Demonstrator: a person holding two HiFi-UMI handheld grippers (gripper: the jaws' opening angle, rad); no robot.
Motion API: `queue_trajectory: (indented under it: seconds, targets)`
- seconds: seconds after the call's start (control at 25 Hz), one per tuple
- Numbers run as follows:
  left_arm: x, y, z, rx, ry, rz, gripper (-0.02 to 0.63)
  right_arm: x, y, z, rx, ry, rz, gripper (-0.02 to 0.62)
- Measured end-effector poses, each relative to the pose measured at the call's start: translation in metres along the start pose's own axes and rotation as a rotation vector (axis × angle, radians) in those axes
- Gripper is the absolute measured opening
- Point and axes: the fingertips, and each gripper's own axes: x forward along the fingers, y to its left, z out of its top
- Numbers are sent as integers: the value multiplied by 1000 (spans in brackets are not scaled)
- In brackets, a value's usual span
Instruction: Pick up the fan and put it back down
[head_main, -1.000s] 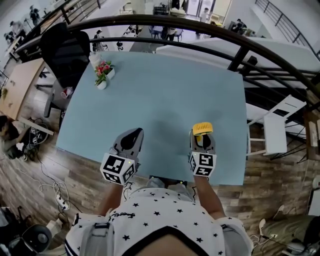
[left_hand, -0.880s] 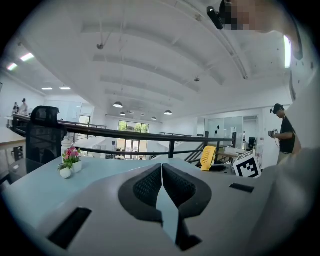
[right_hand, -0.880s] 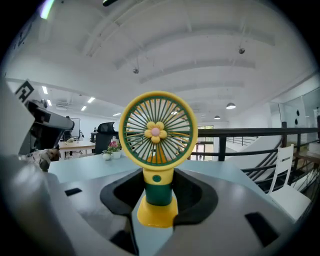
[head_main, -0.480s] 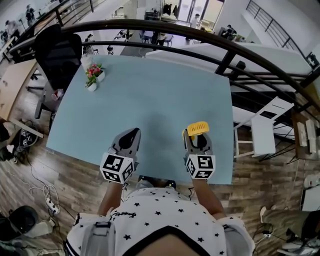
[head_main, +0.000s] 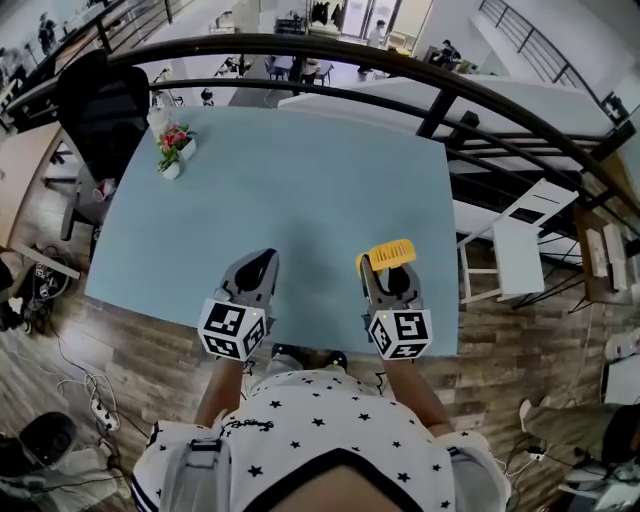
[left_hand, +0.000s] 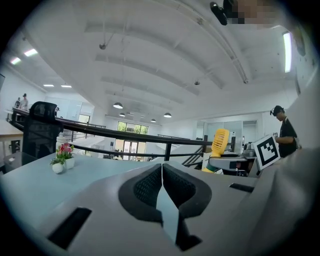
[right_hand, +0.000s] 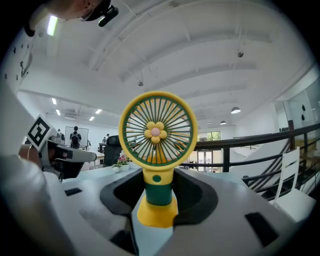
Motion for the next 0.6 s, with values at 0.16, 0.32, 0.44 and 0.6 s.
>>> queue_trajectory:
  seconds: [0.16, 0.32, 0.44, 0.6]
  targets:
    - [3, -5, 2, 6, 2, -9, 31, -4, -3, -1, 2, 0, -6, 172]
    - [5, -7, 0, 12, 8, -13, 31, -4, -6, -2, 6, -4, -10, 172]
    - [6, -6, 2, 15, 6, -15, 31, -3, -6, -2, 7, -4, -9, 172]
    - [5, -6, 2, 15, 9, -12, 31, -1, -6, -3, 11, -5, -6, 172]
